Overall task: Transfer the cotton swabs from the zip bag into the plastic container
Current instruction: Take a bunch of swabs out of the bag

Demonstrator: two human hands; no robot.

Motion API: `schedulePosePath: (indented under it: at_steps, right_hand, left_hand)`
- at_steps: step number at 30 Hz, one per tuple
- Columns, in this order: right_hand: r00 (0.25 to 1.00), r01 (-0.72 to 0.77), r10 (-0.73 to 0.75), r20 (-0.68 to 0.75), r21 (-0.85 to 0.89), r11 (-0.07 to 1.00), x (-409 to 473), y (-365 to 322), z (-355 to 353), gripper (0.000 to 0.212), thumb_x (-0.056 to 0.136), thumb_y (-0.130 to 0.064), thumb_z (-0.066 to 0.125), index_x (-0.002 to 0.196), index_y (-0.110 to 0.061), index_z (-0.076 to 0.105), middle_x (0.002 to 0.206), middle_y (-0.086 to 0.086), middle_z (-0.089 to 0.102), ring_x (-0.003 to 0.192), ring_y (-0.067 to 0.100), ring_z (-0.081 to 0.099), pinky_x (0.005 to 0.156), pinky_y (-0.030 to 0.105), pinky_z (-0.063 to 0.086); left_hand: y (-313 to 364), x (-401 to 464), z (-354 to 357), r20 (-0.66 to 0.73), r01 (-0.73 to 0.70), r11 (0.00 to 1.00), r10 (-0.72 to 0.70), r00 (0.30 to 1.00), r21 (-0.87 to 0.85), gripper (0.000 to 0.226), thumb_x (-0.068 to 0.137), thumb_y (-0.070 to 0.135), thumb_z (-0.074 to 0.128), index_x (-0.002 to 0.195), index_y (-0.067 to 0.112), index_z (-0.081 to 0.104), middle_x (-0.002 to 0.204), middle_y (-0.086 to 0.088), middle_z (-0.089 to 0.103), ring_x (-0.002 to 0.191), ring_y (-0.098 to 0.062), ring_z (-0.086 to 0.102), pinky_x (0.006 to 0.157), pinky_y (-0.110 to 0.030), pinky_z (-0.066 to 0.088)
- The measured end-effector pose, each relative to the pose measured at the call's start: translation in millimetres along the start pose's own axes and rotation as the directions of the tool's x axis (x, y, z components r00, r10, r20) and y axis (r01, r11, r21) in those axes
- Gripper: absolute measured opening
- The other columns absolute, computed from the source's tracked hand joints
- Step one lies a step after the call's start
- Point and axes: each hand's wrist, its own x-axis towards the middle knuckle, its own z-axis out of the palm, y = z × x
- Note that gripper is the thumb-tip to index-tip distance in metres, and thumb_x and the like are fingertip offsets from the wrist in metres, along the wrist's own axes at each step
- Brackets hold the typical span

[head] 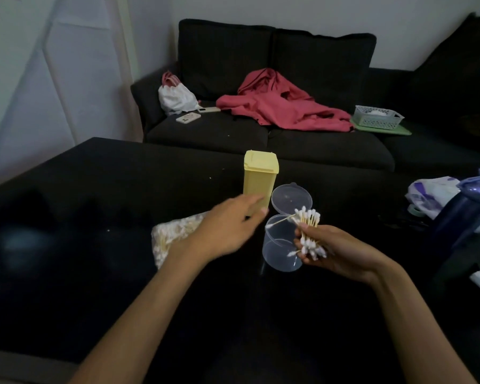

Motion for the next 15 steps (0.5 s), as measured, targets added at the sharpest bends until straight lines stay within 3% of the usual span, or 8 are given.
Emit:
schedulePosePath:
  at_steps: [4,8,12,15]
  right_hand:
    - [0.999,-0.03,0.031,0.016,-0.018,0.999,1.3,-0.3,-1.0,0.019,0.094,-0.022,0.05,0.09,-0.006,0.059,0.074,0.007,0.061,0.064,0.015,0.057,0.055,0.019,0.052]
    - [1.0,-0.024,0.024,0.001,0.021,0.999,4.7,-0.1,-2.9,0.021,0.094,-0.023,0.05,0.088,-0.006,0.059,0.071,0.006,0.062,0.063,0.014,0.057,0.056,0.02,0.052]
    - [0.997,0.023,-0.018,-0.069,0.076,0.997,10.9,2.6,-2.6,0.021,0.096,-0.024,0.047,0.088,-0.008,0.058,0.071,0.004,0.06,0.063,0.012,0.056,0.061,0.022,0.05]
    - [0.993,0.049,-0.036,-0.115,0.117,0.992,15.5,4.1,-0.2,0.021,0.097,-0.024,0.045,0.088,-0.008,0.057,0.071,0.004,0.058,0.063,0.012,0.055,0.064,0.023,0.046]
  left_hand:
    - [9.2,16.6,17.3,0.176,-0.024,0.959,-0.028,0.984,0.284,0.042,0.098,0.051,0.034,0.127,0.026,0.048,0.118,0.0,0.062,0.109,-0.023,0.058,0.094,-0.047,0.045]
    - [5.4,18.5,30.9,0.136,-0.079,0.952,0.04,0.99,0.296,0.029,0.101,0.041,0.035,0.093,0.025,0.058,0.075,0.011,0.052,0.085,-0.017,0.06,0.068,-0.031,0.04]
    - [-4.6,4.2,42.7,-0.007,0.003,0.995,-0.003,1.0,0.1,0.035,0.102,0.039,0.031,0.085,0.032,0.06,0.076,0.014,0.06,0.081,-0.012,0.063,0.074,-0.033,0.048]
    - [-10.8,0.4,48.1,0.111,0.07,0.98,-0.05,0.993,-0.184,0.034,0.102,0.037,0.035,0.094,0.026,0.066,0.084,0.012,0.068,0.078,-0.008,0.066,0.073,-0.033,0.052]
